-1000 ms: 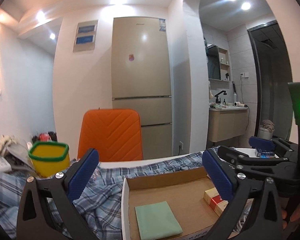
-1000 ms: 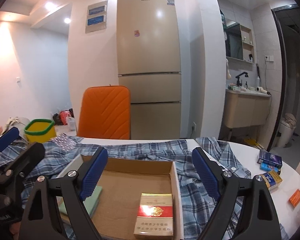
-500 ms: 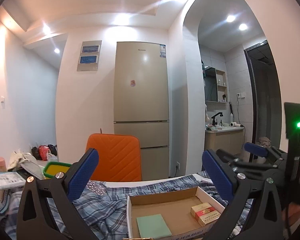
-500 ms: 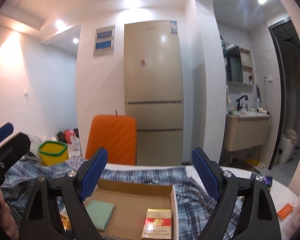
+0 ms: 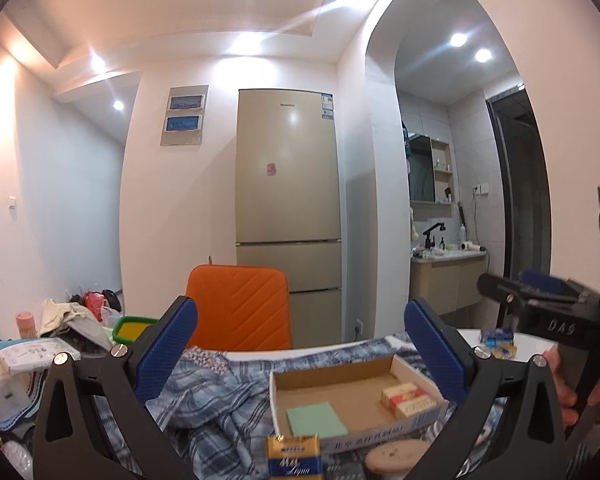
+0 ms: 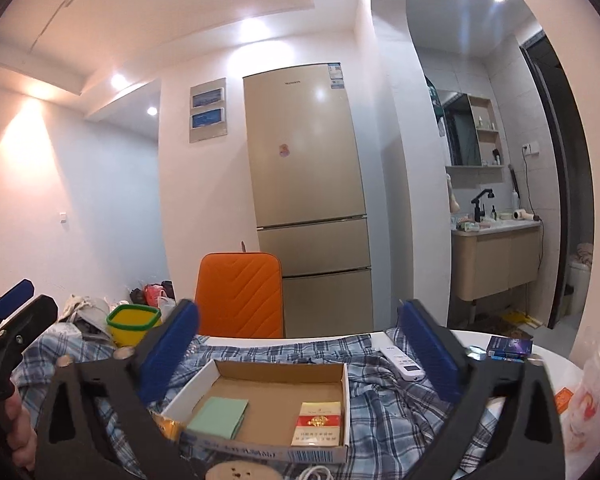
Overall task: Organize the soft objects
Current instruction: 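Withdraw both open grippers from the box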
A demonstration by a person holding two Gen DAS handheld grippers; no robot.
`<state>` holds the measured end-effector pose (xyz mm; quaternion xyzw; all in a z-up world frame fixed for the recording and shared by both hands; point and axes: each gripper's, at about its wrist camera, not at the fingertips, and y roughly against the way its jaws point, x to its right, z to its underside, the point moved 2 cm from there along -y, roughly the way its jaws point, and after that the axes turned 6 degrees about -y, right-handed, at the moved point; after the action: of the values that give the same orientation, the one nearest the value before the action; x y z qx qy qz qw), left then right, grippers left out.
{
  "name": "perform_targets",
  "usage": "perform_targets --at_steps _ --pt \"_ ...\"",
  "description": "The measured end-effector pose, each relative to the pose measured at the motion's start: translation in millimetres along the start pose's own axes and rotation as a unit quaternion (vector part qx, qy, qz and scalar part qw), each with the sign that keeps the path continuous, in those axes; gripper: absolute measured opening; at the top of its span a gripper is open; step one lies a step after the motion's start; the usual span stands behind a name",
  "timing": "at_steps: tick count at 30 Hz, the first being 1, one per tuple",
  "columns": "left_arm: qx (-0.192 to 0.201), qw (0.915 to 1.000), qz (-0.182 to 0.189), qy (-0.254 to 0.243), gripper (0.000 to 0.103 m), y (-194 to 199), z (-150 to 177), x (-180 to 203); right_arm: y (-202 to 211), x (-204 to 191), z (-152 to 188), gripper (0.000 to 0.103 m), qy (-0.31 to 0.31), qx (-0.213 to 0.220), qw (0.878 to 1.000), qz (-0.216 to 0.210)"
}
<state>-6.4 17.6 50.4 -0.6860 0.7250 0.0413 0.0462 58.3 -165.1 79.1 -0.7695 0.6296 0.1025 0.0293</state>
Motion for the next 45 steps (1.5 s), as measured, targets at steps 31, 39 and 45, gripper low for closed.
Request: perform_targets --at_steps 31,39,45 --pt "-0.067 0.9976 0.001 0.019 0.103 -12 57 3 -11 -5 63 0.103 0.035 -0.063 0.997 -0.018" --pt "-0.071 0.9972 -0.001 0.022 0.103 -13 58 1 -17 -6 66 0.103 0.035 -0.072 0.997 -0.018" --pt "-0.080 0.9965 -0.002 0.024 0.103 -18 60 1 -21 -6 70 0.103 0.035 -0.081 0.996 -0.014"
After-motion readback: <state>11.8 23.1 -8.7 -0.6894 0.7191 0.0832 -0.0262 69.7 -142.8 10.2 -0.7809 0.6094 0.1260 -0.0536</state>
